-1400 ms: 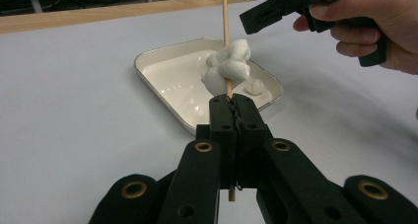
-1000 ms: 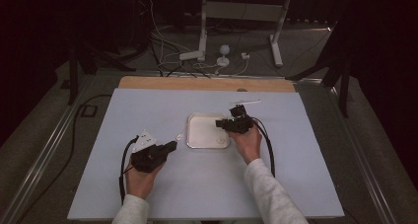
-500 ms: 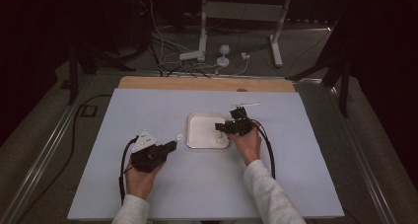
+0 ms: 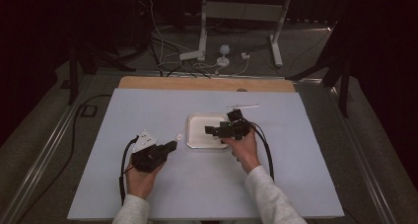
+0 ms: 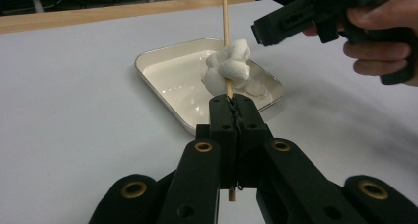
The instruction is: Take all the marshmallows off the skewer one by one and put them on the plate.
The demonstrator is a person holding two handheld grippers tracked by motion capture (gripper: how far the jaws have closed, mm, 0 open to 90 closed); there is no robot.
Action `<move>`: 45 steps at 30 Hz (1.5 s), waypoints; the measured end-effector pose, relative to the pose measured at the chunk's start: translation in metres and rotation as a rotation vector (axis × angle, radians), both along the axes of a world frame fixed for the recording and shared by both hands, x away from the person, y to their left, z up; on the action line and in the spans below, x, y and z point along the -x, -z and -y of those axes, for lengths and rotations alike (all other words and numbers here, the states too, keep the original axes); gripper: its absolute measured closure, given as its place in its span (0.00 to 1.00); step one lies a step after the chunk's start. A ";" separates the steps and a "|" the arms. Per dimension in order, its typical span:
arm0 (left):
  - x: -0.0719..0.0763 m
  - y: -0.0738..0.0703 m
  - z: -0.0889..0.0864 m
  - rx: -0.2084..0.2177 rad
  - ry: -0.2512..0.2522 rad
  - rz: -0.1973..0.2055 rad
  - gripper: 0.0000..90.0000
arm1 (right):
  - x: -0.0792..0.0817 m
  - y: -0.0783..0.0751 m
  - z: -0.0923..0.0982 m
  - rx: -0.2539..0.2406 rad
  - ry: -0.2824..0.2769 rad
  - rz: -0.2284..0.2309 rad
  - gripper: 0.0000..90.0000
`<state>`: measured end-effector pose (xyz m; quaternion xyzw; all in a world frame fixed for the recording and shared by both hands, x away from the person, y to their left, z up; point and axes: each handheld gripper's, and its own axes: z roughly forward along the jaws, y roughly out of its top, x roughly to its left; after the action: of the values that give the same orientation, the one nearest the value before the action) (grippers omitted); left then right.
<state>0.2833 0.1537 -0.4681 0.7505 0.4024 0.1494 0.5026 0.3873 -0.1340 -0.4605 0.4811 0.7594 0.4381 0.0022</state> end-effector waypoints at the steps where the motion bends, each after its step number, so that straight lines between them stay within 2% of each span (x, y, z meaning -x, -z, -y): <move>1: 0.000 0.000 0.000 0.000 0.000 0.000 1.00 | 0.002 -0.001 -0.003 -0.005 -0.010 -0.001 0.25; 4: 0.000 0.000 0.000 0.000 0.001 0.000 1.00 | 0.009 -0.004 -0.013 -0.026 -0.049 -0.002 0.27; 5: 0.000 0.000 0.000 0.000 0.000 0.001 1.00 | 0.013 -0.007 -0.019 -0.042 -0.080 -0.002 0.30; 6: 0.000 0.000 0.000 -0.001 0.000 0.001 1.00 | 0.013 -0.007 -0.019 -0.042 -0.080 -0.002 0.30; 8: 0.000 0.000 0.001 -0.001 0.000 0.001 1.00 | 0.019 -0.012 -0.030 -0.072 -0.125 -0.002 0.34; 12: 0.000 0.001 0.001 -0.004 0.003 0.000 1.00 | 0.024 -0.016 -0.039 -0.097 -0.168 0.002 0.39; 16: 0.000 0.001 0.002 -0.004 0.002 0.002 1.00 | 0.027 -0.019 -0.049 -0.156 -0.212 -0.027 0.47; 22: 0.000 0.001 0.003 -0.006 0.005 0.004 1.00 | 0.028 -0.020 -0.060 -0.207 -0.257 -0.070 0.56; 29: 0.001 0.000 0.003 0.006 0.012 0.017 1.00 | 0.025 -0.015 -0.066 -0.233 -0.262 -0.123 0.70; 36: 0.002 -0.001 0.006 0.005 0.035 0.030 1.00 | 0.021 -0.010 -0.068 -0.282 -0.254 -0.168 0.79; 41: 0.002 0.000 0.007 0.007 0.037 0.025 1.00 | 0.020 -0.009 -0.068 -0.295 -0.252 -0.196 0.85; 45: 0.003 -0.002 0.007 -0.004 0.034 0.039 1.00 | 0.022 -0.011 -0.067 -0.290 -0.225 -0.165 0.88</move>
<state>0.2805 0.1464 -0.4665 0.7552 0.3796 0.1565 0.5111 0.3648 -0.0674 -0.4490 0.4226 0.7350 0.4993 -0.1784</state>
